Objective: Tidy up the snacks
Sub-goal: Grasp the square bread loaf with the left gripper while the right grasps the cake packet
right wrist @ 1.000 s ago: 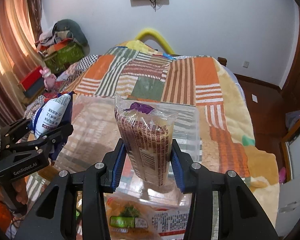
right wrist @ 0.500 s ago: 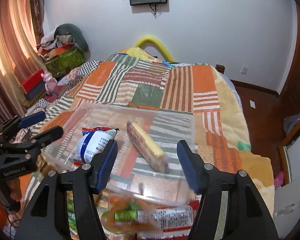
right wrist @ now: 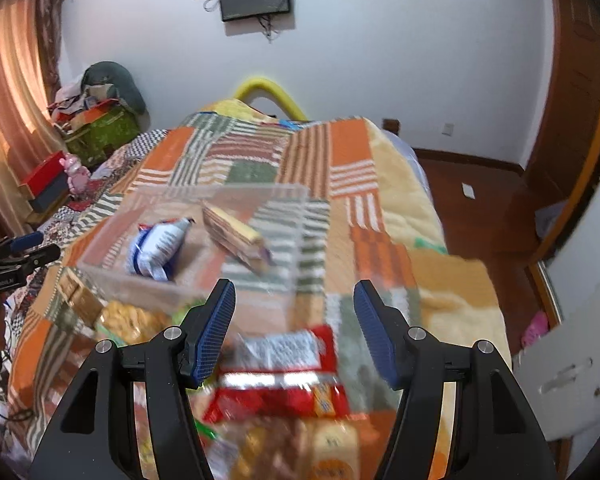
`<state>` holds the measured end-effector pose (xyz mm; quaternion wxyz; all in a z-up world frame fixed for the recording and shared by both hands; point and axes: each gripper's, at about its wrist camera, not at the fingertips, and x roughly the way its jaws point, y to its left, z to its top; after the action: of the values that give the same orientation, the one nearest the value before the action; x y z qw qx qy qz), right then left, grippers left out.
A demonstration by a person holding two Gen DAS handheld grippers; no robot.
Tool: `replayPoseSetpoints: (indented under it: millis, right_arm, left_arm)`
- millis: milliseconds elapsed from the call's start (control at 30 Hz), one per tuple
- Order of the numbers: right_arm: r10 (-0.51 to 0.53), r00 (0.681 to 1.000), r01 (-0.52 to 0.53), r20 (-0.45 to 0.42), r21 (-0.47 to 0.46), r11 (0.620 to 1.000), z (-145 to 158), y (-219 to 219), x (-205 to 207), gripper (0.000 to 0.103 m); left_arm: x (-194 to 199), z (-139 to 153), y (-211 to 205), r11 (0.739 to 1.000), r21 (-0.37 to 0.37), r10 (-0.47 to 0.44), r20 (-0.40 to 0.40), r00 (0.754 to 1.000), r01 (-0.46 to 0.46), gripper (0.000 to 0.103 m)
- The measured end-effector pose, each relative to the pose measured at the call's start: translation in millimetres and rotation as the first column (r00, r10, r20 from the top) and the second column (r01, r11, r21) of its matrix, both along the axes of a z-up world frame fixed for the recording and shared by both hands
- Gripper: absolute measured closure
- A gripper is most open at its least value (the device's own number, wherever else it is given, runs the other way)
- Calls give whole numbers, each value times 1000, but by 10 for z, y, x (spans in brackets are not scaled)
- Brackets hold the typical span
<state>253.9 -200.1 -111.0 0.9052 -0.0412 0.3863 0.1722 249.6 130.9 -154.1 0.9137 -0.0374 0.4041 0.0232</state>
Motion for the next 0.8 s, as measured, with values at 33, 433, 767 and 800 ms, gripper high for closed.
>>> replayPoseSetpoints:
  millis: [33,433,767,800]
  right_arm:
    - [-12,1000,12,-10,-10,1000,-46,-43,-24,45]
    - [-80,978,74,-192,-36,997,-663,-354,-259,44]
    - [-66,967,66,-246,-9,998,-821,-451,-416,71]
    - [-66,968,66,-244,-6,998,-814,-453,-420,71]
  left_arm:
    - [-15,-44,14,1000,-5,0,-10,1000,0,19]
    - [28,-539,-76,999,-25,-25,-113,993,22,16]
    - [36,-606,-115,1000,-10,-4,-84,996,4,20]
    - [31,-604,-112,1000,-12,-4,-84,996,3,21]
